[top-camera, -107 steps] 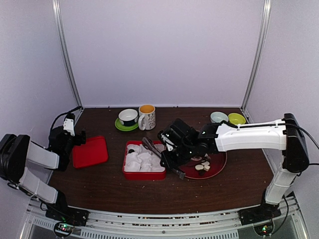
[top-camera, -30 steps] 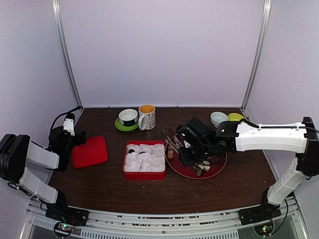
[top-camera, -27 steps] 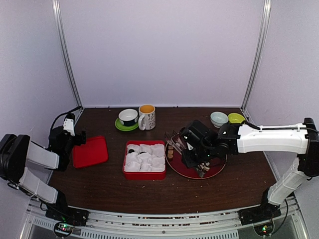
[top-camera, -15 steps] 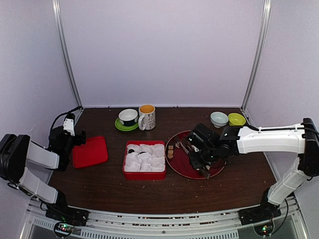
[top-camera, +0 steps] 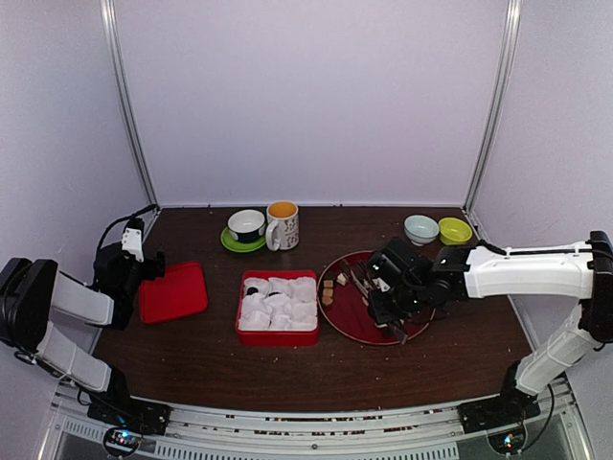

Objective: Pack the chocolate

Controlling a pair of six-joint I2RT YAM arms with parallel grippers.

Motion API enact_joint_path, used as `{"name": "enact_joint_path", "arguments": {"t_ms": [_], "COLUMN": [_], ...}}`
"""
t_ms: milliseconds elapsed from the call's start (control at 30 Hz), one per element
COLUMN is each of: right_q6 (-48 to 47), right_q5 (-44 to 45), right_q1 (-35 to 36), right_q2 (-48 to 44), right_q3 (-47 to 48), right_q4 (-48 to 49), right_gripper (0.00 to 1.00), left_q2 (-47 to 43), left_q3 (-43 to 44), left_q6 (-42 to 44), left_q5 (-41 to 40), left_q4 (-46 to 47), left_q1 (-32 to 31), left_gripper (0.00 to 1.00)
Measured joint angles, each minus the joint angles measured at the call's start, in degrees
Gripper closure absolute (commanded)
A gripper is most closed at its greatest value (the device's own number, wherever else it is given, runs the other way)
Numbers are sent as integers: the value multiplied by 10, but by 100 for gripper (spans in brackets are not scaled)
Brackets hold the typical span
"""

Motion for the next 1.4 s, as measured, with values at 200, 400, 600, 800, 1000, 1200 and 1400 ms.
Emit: {"name": "enact_joint_path", "arguments": {"t_ms": [200, 400, 600, 800, 1000, 1200, 1400], "right_q6": [0, 5, 10, 16, 17, 17, 15], "right_q5": [-2, -2, -2, -5, -14, -46, -90], "right_q1": [0, 0, -2, -4, -24, -55, -64], "right_q2": [-23, -49, -64, -102, -174, -216, -205], "right_q3": [-14, -44, -56, -70, -108, -136, -141], "right_q4": [10, 15, 14, -4, -42, -78, -78], "right_gripper": [65, 65, 65, 65, 65, 63, 63], "left_q2": [0, 0, 0, 0, 0, 0, 0], "left_q3": [0, 0, 0, 0, 0, 0, 0], "left_q6": [0, 0, 0, 0, 0, 0, 0], "left_q5": [0, 0, 0, 0, 0, 0, 0], "left_q4": [0, 0, 0, 0, 0, 0, 0], "left_q1": [0, 0, 0, 0, 0, 0, 0], "left_gripper": [2, 2, 2, 2, 2, 2, 2]}}
